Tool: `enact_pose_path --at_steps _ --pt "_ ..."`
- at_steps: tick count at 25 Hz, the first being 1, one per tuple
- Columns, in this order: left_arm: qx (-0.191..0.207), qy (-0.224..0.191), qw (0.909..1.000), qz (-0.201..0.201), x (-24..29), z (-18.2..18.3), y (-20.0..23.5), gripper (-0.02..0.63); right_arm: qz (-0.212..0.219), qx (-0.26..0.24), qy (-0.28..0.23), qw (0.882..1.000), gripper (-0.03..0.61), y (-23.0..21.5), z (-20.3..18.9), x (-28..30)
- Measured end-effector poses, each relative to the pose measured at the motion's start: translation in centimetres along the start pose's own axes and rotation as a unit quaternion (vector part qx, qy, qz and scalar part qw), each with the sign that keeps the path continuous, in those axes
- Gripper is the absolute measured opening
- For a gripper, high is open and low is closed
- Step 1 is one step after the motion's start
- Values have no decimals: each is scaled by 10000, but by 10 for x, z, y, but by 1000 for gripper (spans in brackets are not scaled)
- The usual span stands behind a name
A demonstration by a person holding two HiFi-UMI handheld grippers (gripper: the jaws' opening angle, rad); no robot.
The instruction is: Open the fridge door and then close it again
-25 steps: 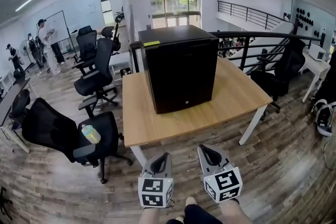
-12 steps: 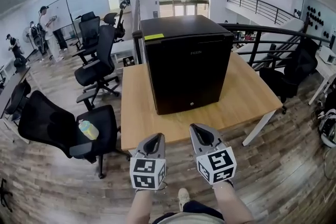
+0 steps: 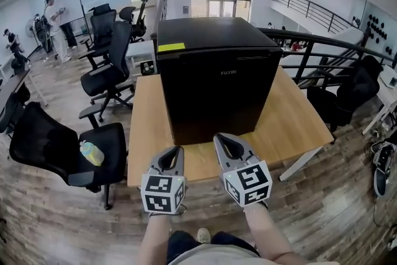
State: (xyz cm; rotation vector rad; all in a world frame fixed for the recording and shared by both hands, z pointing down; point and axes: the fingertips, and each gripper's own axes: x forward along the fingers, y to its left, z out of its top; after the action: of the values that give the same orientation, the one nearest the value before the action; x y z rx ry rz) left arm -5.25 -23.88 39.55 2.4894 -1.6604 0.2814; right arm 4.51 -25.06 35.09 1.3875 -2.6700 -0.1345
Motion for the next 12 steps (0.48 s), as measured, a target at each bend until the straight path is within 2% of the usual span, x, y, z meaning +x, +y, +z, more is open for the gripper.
enact_pose_path --at_steps 6,12 --pt "0 -70 10000 -28 28 10 8 6 -73 -101 85 9999 -2 -19 -5 23" --pt "84 -93 9996 -245 49 15 24 6 236 -649 108 9976 -2 -9 4 51"
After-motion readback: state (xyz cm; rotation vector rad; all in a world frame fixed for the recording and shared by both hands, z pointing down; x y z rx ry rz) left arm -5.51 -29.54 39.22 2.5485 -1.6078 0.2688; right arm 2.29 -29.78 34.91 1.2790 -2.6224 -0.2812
